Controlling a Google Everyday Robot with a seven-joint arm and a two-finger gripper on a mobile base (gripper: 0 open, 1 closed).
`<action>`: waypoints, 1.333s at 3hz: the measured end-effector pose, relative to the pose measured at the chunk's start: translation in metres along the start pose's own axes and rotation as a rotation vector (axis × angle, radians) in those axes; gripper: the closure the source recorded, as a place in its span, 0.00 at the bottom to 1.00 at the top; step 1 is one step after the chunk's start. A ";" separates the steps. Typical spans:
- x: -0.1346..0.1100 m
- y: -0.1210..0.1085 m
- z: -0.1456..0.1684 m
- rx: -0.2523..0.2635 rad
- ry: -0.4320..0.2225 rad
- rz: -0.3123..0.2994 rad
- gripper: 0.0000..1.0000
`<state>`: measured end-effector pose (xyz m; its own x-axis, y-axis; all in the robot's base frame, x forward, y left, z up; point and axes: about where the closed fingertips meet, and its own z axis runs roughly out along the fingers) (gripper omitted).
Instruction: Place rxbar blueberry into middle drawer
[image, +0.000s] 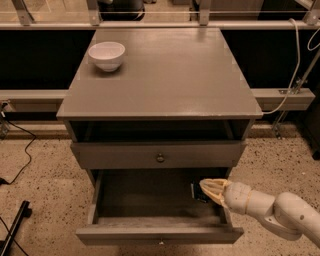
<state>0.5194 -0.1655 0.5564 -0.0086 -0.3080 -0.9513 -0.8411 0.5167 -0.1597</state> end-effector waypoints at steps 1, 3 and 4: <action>0.021 -0.001 0.011 0.001 0.035 -0.008 1.00; 0.048 0.005 0.031 -0.026 0.076 0.012 1.00; 0.053 0.010 0.040 -0.048 0.075 0.026 1.00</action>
Offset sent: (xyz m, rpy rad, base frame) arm 0.0135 0.0062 -0.0645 -0.0942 0.0651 0.0047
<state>0.5328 -0.1448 0.4934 -0.0699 -0.3552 -0.9322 -0.8650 0.4870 -0.1207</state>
